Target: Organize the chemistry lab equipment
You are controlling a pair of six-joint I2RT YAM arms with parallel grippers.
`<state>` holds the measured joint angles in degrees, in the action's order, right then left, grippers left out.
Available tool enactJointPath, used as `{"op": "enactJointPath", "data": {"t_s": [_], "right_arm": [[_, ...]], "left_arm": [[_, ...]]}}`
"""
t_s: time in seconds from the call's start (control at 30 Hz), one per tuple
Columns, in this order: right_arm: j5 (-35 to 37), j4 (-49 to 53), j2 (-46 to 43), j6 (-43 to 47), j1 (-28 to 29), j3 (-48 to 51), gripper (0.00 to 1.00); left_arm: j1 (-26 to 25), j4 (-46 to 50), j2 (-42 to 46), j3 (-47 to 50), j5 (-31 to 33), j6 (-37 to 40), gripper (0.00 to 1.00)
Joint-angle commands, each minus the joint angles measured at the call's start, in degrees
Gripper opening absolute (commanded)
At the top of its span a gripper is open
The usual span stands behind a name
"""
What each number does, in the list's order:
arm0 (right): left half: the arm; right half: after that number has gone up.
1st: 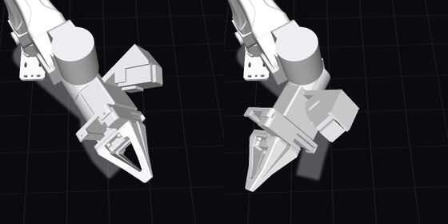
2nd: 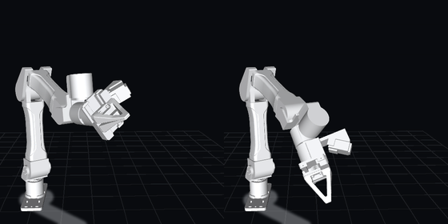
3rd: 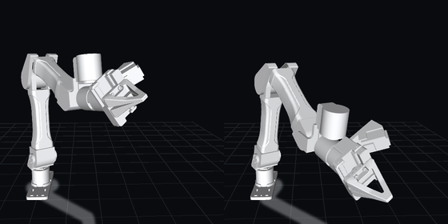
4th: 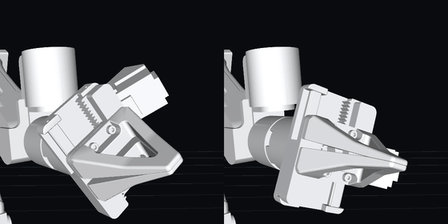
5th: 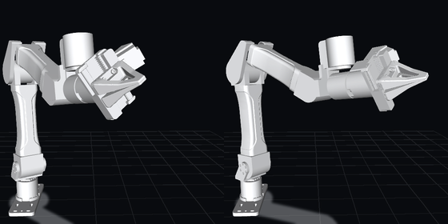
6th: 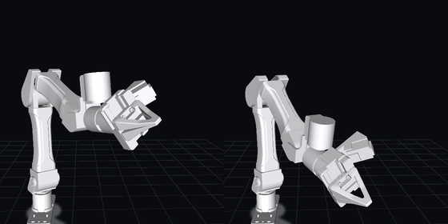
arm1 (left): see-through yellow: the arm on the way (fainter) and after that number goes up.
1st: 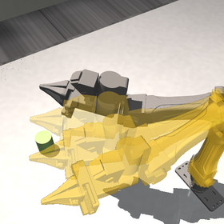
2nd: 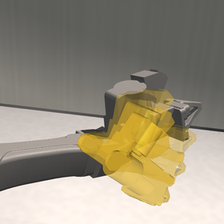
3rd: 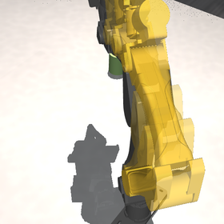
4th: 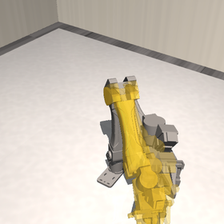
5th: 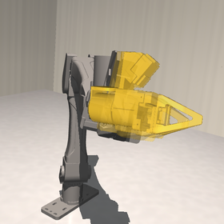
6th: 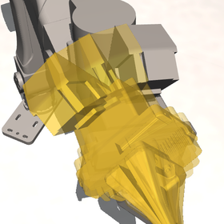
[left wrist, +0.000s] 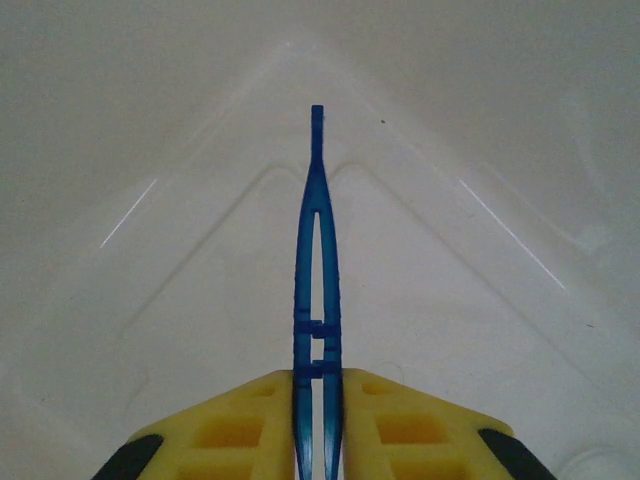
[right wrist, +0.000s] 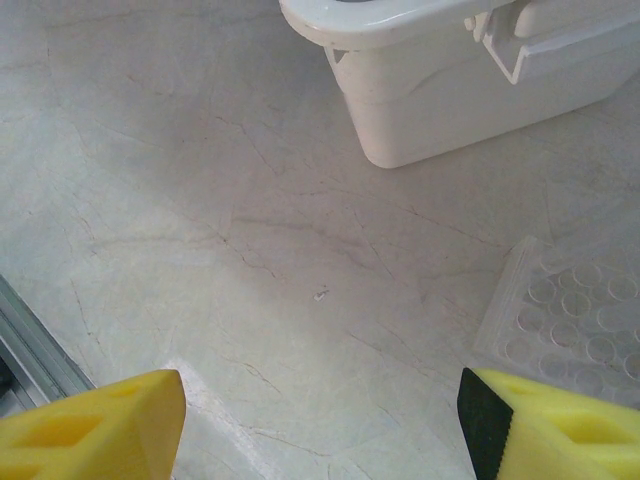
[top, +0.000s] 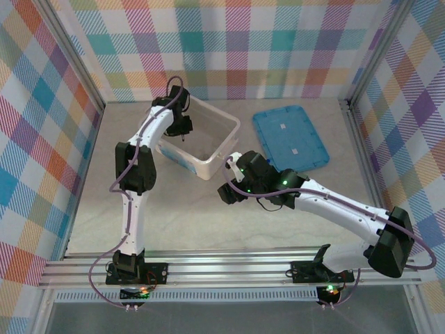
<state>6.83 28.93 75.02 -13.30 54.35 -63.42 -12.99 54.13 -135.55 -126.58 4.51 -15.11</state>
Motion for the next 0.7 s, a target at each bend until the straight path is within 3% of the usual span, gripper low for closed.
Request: {"op": "enactJointPath", "data": {"t_s": [0.0, 0.2, 0.67], "right_arm": [[0.19, 0.7, -1.77, -1.18, 0.15, -0.33, 0.73], [0.15, 0.47, -2.15, -1.61, 0.14, 0.22, 0.73], [-0.07, 0.27, -2.16, -1.89, 0.14, 0.4, 0.73]], "left_arm": [[0.59, 2.25, -1.36, -2.04, -0.43, 0.56, 0.18], [0.6, 2.83, -2.82, -2.53, 0.32, 0.62, 0.19], [0.59, 2.23, -2.74, -0.36, 0.5, 0.63, 0.36]]}}
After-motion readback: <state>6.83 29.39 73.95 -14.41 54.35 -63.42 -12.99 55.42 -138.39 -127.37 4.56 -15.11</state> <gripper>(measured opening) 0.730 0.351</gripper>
